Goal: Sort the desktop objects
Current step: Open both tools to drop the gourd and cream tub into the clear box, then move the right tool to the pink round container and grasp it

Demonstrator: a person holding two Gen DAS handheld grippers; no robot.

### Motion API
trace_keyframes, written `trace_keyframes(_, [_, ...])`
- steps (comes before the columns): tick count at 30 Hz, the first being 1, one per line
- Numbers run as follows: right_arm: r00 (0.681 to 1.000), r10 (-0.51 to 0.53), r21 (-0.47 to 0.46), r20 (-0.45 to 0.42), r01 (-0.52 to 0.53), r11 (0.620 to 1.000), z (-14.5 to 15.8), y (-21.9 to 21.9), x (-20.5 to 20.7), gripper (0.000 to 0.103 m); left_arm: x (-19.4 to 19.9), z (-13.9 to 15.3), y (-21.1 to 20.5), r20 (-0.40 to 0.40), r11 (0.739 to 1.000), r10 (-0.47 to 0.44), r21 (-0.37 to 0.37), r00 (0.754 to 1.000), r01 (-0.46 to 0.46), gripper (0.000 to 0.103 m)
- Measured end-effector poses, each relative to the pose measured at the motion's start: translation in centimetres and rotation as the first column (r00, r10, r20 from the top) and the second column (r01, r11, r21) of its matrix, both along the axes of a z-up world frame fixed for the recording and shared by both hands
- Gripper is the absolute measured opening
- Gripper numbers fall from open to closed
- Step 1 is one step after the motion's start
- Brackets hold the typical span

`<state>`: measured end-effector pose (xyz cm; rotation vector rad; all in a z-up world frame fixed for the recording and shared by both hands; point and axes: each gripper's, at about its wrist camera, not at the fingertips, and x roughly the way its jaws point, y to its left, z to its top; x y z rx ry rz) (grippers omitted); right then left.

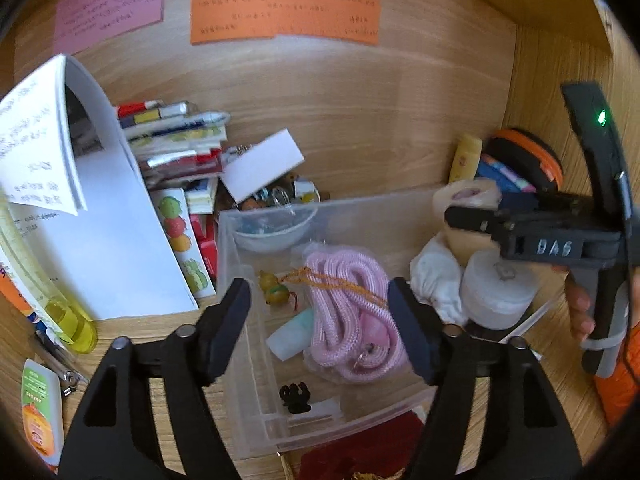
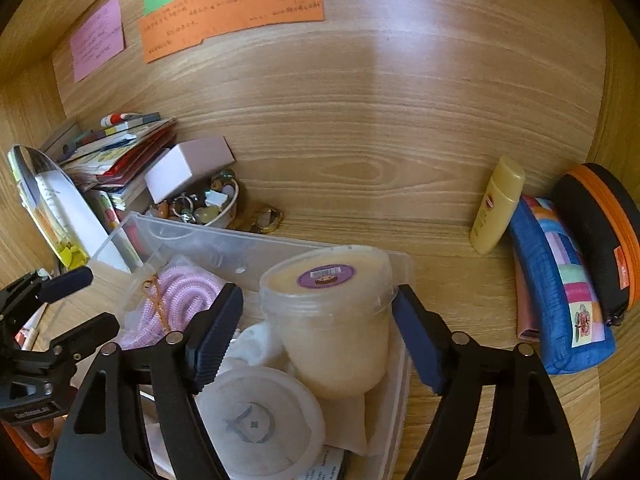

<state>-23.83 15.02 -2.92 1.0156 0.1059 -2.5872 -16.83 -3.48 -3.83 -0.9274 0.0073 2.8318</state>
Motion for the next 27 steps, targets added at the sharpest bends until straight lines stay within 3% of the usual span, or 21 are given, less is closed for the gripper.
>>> trace_keyframes(3, [0.999,-0.015,0.021,-0.034,0.015,1.000,0.2,-0.1,0.4,0.085,0.3,0.6,-0.2,-0.021,1.000,0.004,0.025,1.000,-0.004,0.078])
trace_keyframes(5, [0.994,-0.049,0.056,-0.102,0.055,0.997,0.7,-0.3,1.0,0.093,0.4,1.0,-0.4,-0.034,0.999,0.016,0.029,0.999,-0.015,0.090])
trace_keyframes(7, [0.987,-0.066,0.060,-0.145,0.075,0.995,1.0,-0.4,1.6,0.103,0.5,1.2,-0.5,-0.051,0.999,0.032,0.033,0.998,-0.030,0.095])
trace_keyframes(14, [0.980,-0.045,0.075,-0.191,0.061,0.995,1.4,-1.3,2.6,0.103,1.1,2.1,-1.1,-0.070,0.997,0.071,0.040,0.995,-0.068,0.096])
trace_keyframes(17, [0.977,-0.029,0.043,-0.213,0.039,0.998,2.2,-1.4,3.5,0.103,1.8,2.7,-1.3,-0.097,0.995,0.103,0.028,0.990,-0.100,0.096])
trace_keyframes(22, [0.964,-0.026,0.010,-0.264,0.030,1.000,3.8,-0.6,6.2,0.103,3.9,3.0,-2.4,-0.075,0.990,0.133,0.061,0.988,-0.129,0.096])
trace_keyframes(27, [0.969,0.043,0.000,-0.242,-0.045,0.999,3.8,0.1,9.1,0.103,6.8,2.5,-3.2,-0.063,0.989,0.146,0.042,0.987,-0.143,0.097])
